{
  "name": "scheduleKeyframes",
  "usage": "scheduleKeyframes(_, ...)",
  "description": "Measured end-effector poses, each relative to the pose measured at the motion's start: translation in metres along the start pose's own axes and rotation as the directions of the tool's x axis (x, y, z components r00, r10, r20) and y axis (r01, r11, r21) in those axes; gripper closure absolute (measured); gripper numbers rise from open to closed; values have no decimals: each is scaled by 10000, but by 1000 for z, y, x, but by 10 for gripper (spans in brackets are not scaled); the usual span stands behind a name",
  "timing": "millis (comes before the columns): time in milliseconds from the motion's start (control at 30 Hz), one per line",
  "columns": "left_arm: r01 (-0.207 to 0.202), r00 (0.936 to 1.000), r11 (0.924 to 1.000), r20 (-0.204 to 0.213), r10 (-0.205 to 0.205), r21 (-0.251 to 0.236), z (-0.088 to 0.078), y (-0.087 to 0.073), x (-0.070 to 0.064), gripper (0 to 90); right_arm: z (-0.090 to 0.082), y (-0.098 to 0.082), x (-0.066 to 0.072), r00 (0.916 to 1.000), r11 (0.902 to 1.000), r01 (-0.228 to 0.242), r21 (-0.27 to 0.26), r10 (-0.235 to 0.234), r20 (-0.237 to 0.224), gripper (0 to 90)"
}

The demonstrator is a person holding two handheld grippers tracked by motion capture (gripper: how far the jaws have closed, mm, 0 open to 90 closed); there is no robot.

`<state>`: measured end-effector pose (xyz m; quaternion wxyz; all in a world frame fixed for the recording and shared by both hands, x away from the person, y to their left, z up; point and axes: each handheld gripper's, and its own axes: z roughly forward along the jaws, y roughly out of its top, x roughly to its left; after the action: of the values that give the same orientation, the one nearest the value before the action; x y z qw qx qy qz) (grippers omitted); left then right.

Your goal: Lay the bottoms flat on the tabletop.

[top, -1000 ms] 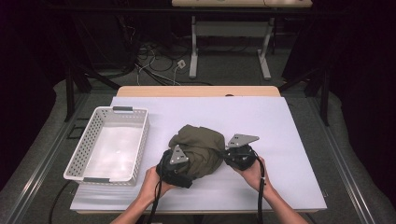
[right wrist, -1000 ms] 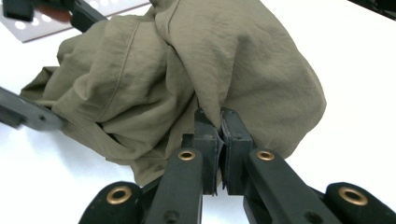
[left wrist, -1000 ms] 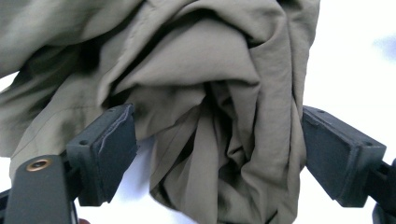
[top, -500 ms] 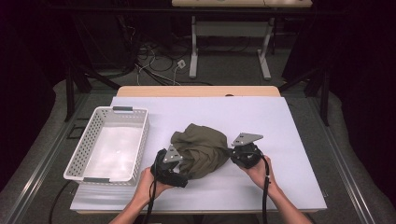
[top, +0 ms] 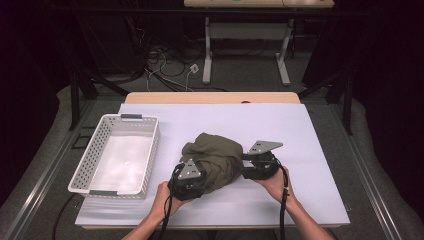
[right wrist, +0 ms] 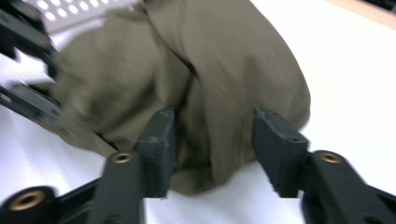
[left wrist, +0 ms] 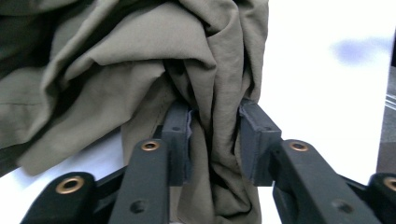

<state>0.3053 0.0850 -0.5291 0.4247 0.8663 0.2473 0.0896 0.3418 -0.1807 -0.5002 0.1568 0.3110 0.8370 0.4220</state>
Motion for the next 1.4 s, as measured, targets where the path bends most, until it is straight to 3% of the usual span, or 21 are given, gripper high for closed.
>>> scheduleKeyframes(67, 7, 9999, 10000, 167, -8, 73, 2, 1, -1, 701, -2, 4, 4, 9999, 9997, 95, -235, -96, -68, 441)
scheduleKeyframes(233, -79, 9992, 9999, 380, 82, -72, 9, 4, -7, 728, -3, 10, 13, 9997, 9972, 229, -714, -224, 70, 438)
scheduleKeyframes(300, -170, 9989, 9998, 437, 173, -59, 13, 5, -9, 729, 0, 9, 12, 9997, 9977, 214, -643, -206, 129, 479)
scheduleKeyframes(467, -160, 9988, 9998, 458, 166, -121, 13, 5, -9, 716, 5, 3, 11, 9992, 9981, 242, -563, -224, 332, 693)
scheduleKeyframes(600, -133, 9993, 9998, 339, 137, -123, 5, 5, -5, 581, 7, 2, 11, 9984, 9979, 366, -530, -342, 450, 814)
scheduleKeyframes(667, -95, 9999, 9999, 62, 95, -45, -2, 6, -3, 433, 7, 1, 10, 9984, 9981, 381, -490, -360, 439, 834)
scheduleKeyframes(767, 81, 9995, 10000, -304, -82, -10, -11, 5, -1, 288, 7, 1, 10, 9981, 9978, 448, -484, -426, 455, 842)
scheduleKeyframes(967, 330, 9952, 9987, -913, -364, -388, -22, 10, 7, 260, 7, 0, 9, 9983, 9976, 446, -523, -425, 411, 842)
scheduleKeyframes(1033, 313, 9931, 9984, -1112, -363, -461, -21, 10, 8, 277, 8, 1, 9, 9982, 9980, 464, -436, -447, 402, 842)
scheduleKeyframes(1167, 285, 9941, 9993, -1044, -308, -241, -10, 9, 13, 333, 9, 1, 10, 9983, 9979, 466, -460, -449, 378, 842)
scheduleKeyframes(1367, 158, 9955, 9993, -931, -189, -331, 5, 2, 14, 564, 9, 1, 12, 9980, 9979, 521, -383, -507, 365, 843)
scheduleKeyframes(1400, 133, 9960, 9993, -880, -162, -335, 6, 2, 14, 657, 8, 1, 12, 9974, 9975, 594, -385, -577, 426, 844)
